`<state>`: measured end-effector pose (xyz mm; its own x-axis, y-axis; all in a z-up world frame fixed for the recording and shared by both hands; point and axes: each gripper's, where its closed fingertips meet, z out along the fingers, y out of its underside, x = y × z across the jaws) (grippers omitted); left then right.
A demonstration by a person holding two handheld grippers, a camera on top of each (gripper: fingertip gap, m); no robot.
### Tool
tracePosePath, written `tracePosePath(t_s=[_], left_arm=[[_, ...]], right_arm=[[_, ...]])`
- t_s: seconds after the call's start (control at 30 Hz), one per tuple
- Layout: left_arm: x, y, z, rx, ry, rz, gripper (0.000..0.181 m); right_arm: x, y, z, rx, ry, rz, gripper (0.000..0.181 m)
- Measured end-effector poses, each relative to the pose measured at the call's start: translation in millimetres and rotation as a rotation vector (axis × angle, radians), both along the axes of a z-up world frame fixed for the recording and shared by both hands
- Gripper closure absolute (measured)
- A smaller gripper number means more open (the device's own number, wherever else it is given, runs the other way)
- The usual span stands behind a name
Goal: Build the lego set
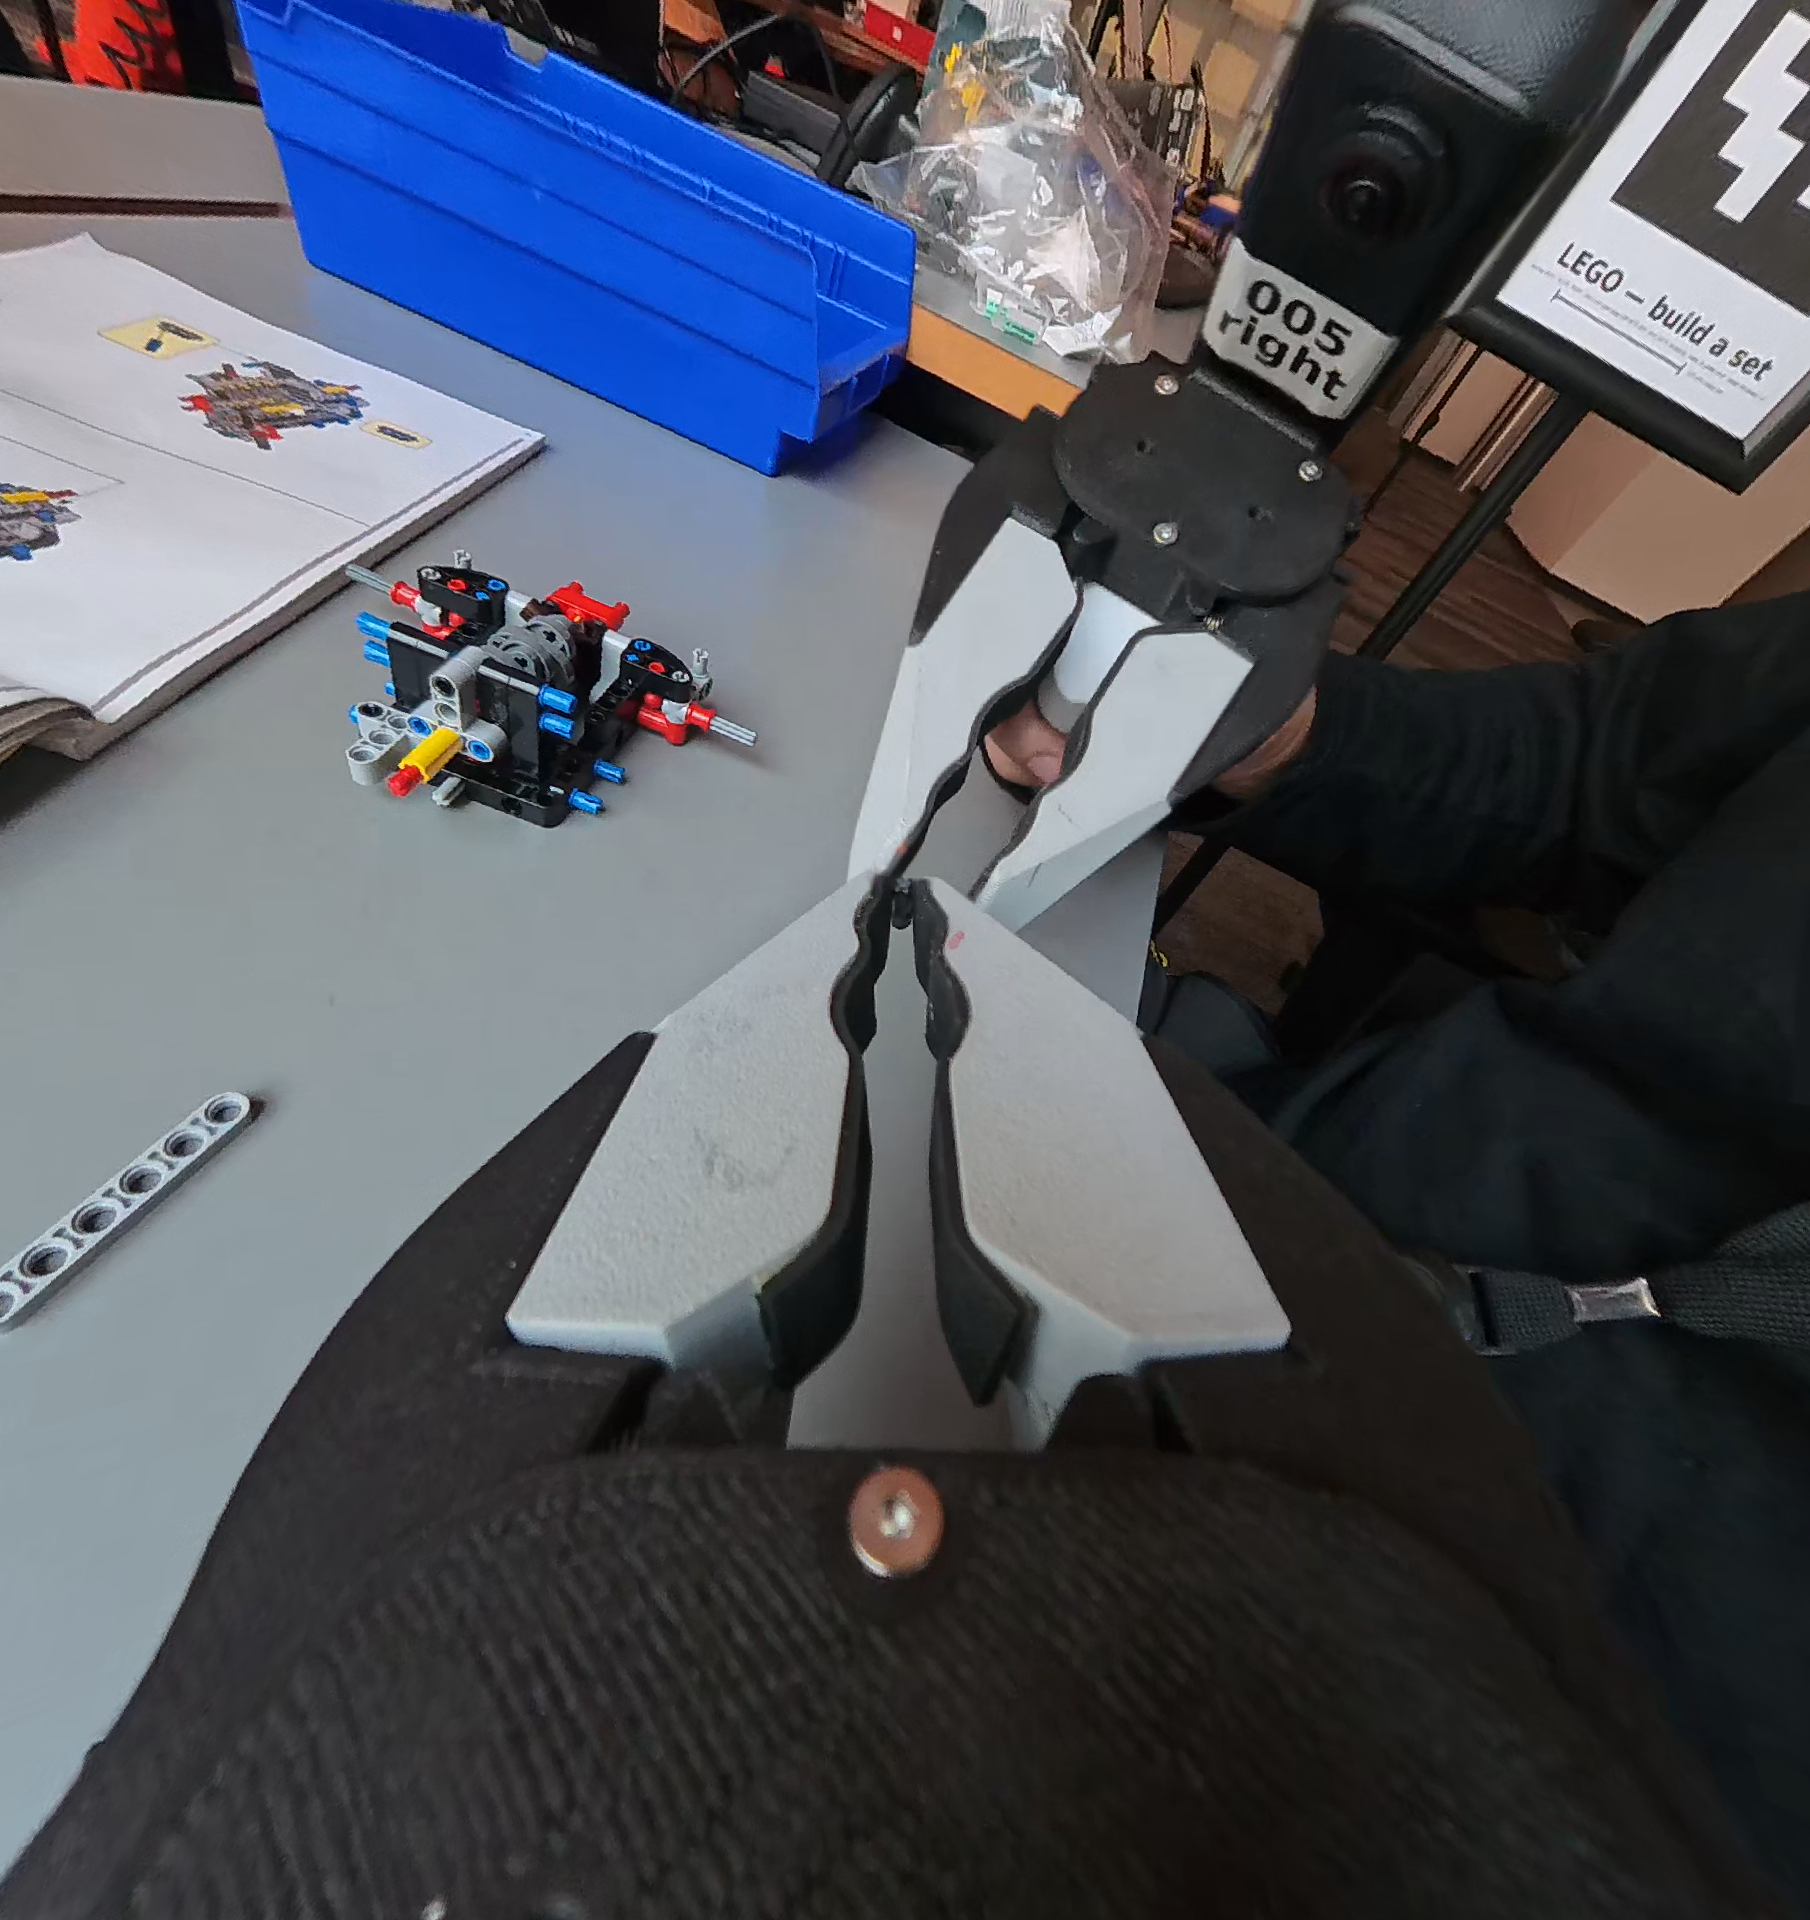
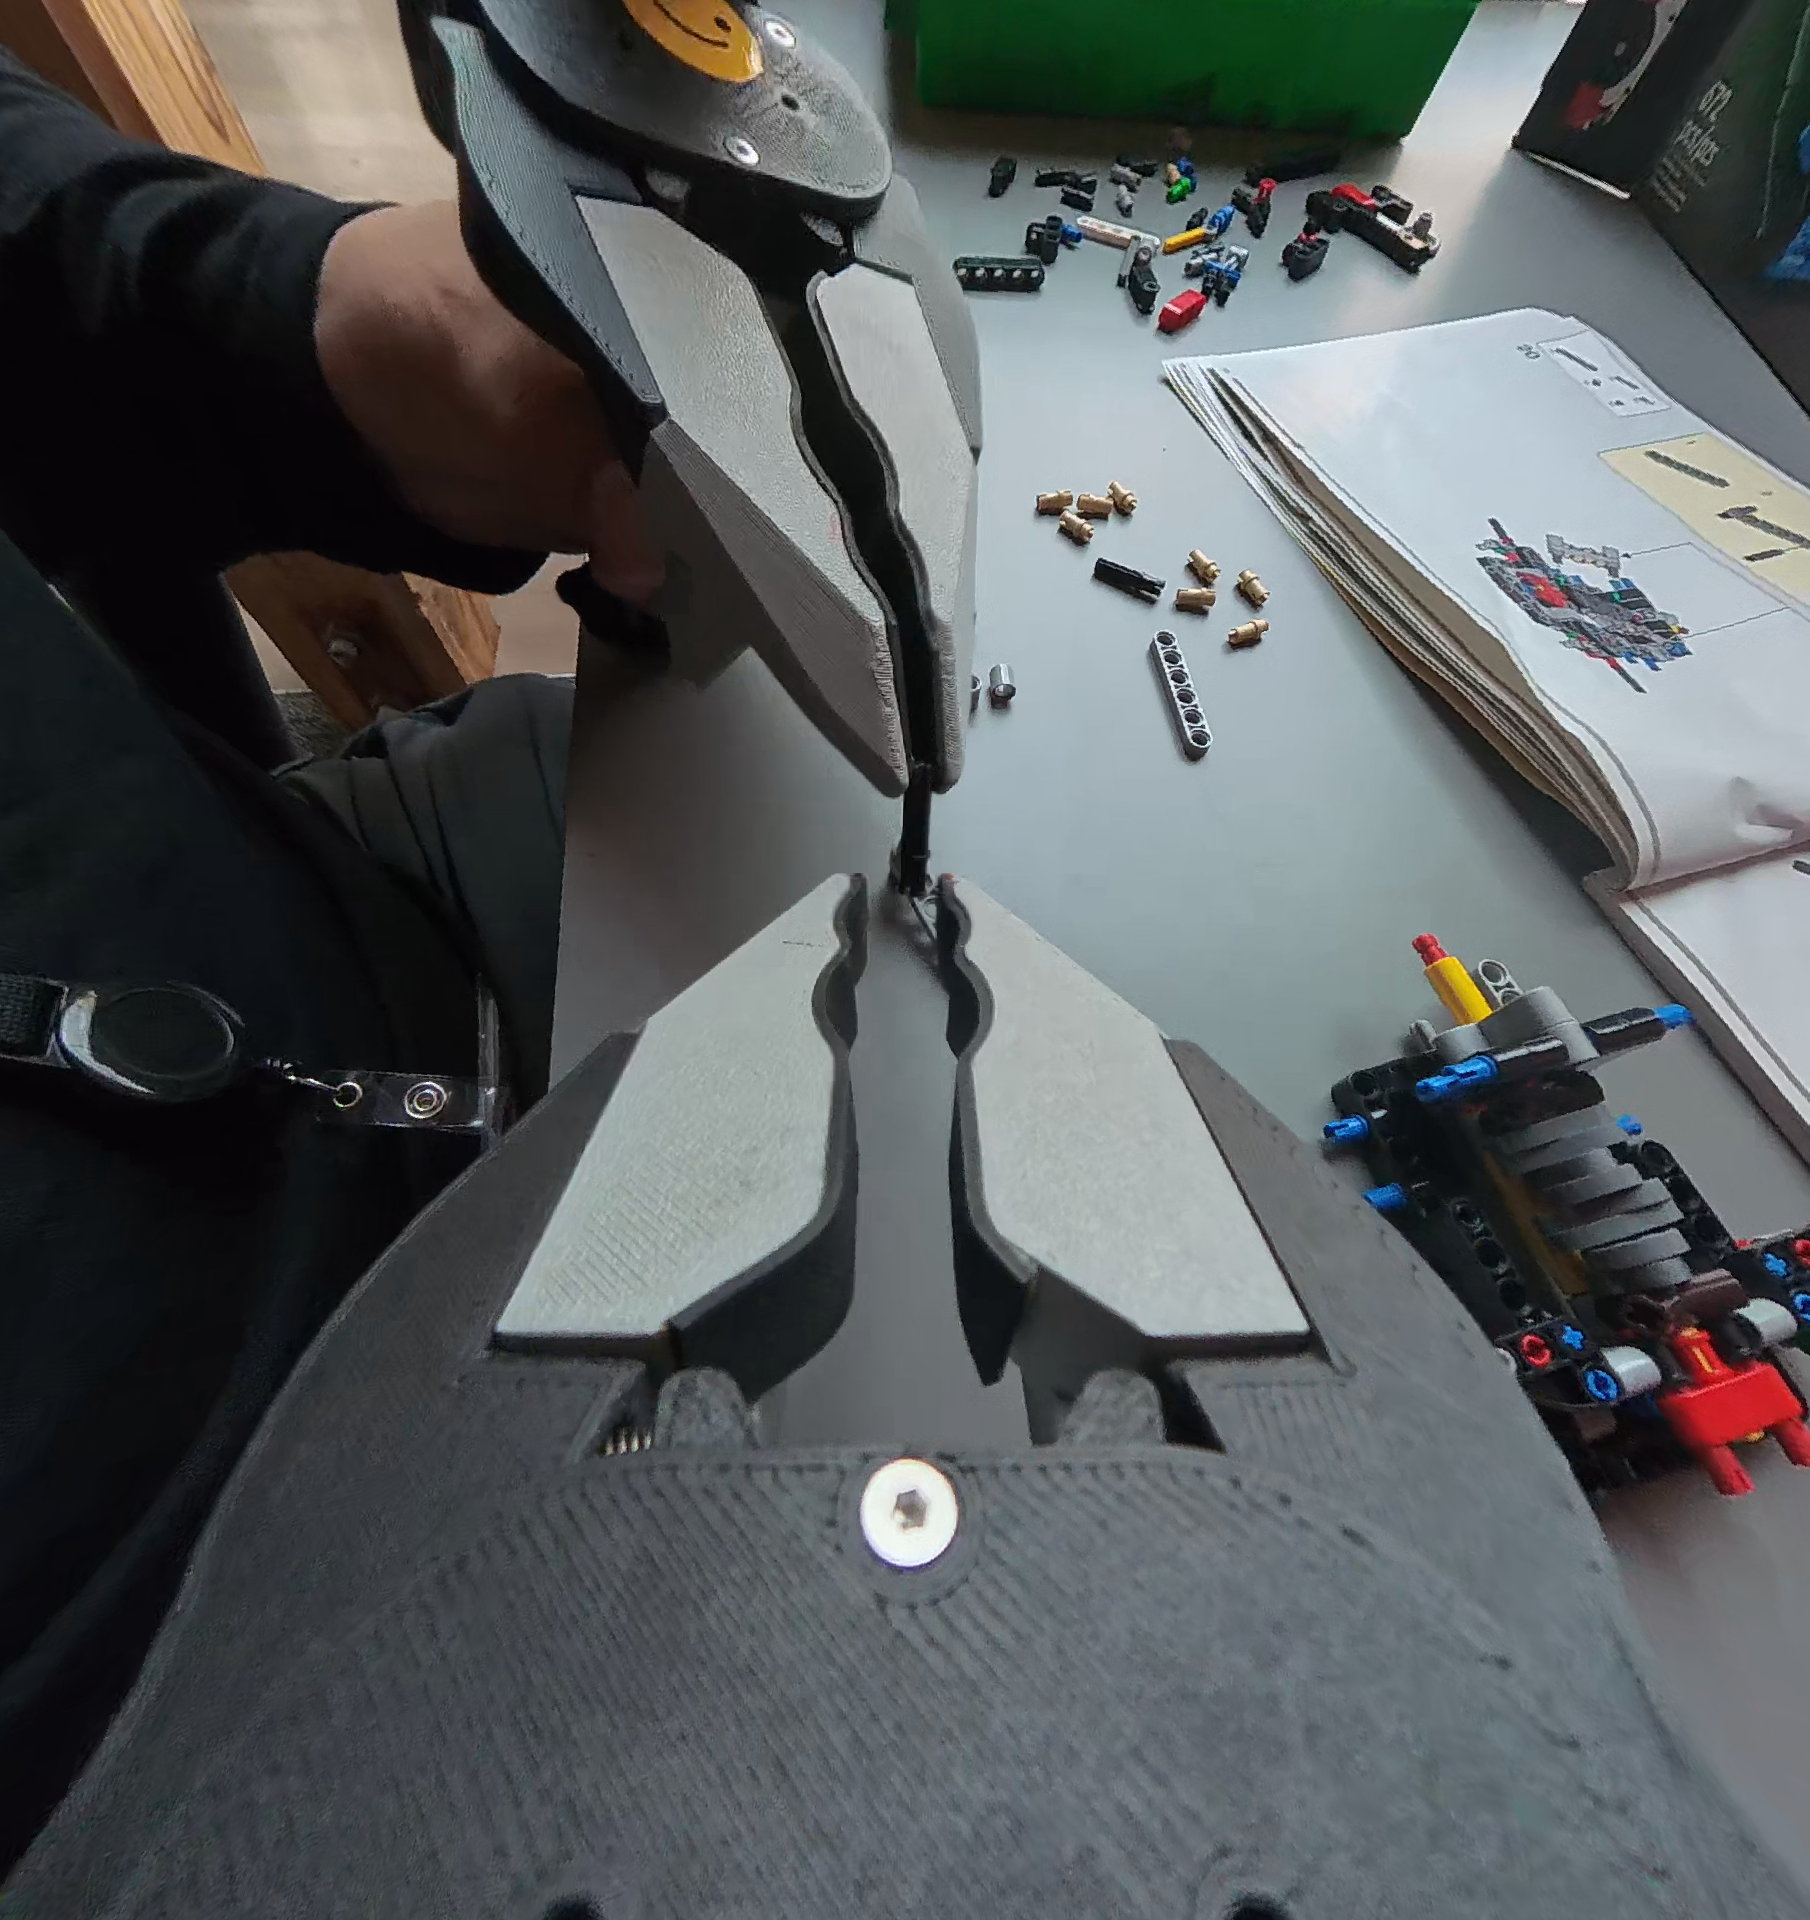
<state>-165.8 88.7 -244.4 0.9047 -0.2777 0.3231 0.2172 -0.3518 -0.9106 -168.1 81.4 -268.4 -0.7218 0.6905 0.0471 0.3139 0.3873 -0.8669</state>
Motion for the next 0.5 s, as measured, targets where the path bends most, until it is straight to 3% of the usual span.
tracePosePath(t_s=[0.03,0.27,0.5], left_arm=[[-0.1,-0.5,0.2,-0.001,-0.003,-0.003,0.18],[1.3,0.6,-3.3,-0.015,0.005,-0.003,0.179],[1.8,1.6,-5.9,-0.031,-0.006,-0.008,0.18]], right_arm=[[-0.6,-0.4,0.6,0.008,0.016,-0.005,0.179],[-1.1,-1.2,2.6,0.028,0.038,-0.011,0.173],[-1.4,1.5,-0.2,0.028,0.024,-0.016,0.179]])
